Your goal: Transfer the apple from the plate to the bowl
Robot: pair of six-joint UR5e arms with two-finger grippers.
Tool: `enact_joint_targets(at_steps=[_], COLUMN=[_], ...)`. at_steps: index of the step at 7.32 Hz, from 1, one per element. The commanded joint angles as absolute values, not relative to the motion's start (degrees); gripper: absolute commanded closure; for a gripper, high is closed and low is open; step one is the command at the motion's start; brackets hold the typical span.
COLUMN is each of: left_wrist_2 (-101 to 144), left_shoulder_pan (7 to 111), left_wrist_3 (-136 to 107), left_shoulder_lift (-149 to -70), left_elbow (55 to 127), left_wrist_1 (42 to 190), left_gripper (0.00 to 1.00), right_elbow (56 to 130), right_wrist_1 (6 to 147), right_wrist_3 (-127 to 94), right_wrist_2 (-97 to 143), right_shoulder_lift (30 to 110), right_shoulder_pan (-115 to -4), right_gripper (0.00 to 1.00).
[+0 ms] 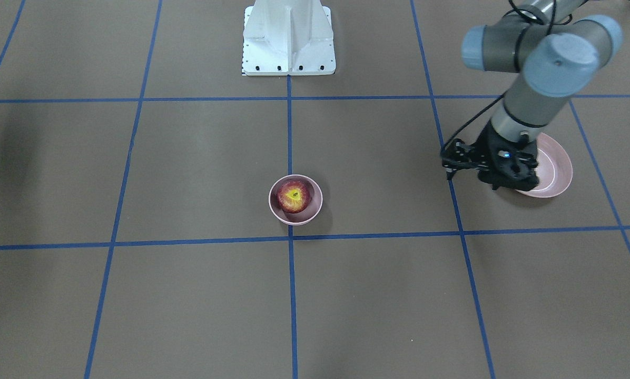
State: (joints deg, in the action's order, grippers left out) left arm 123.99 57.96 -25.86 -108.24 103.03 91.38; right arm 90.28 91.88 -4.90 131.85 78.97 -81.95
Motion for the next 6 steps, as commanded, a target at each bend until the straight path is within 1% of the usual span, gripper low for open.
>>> enact_joint_targets(at_steps=[1,3,4,5,6], left_wrist_2=[129.6,131.8,131.3,131.2,131.8], left_shoulder_pan=[71.3,81.9,83.7,87.8,89.7], left_wrist_3=[-5.2,2.2,3.3,3.4,3.8], left_shoulder_lift=[-98.9,-90.7,-87.7,-86.4,-85.7], left_elbow=[102.7,102.9,102.0,98.6,98.4], left_wrist_1=[90.3,91.5,91.4,91.8,92.3], left_gripper=[0.02,0.02,0.02,0.02,0.02], right_elbow=[90.5,90.7,90.9,90.8,90.8], right_wrist_1=[91.8,91.9,91.9,91.9,91.9], right_wrist_3=[-4.2,-0.9,-0.4,-0.5,-0.5], right_wrist_2=[131.8,131.7,131.8,131.8,131.8], right_shoulder_lift=[82.9,86.2,86.7,86.7,86.7], right_shoulder_pan=[-87.5,-91.4,-92.4,-92.3,-92.3], right_gripper=[0.00,0.00,0.00,0.00,0.00])
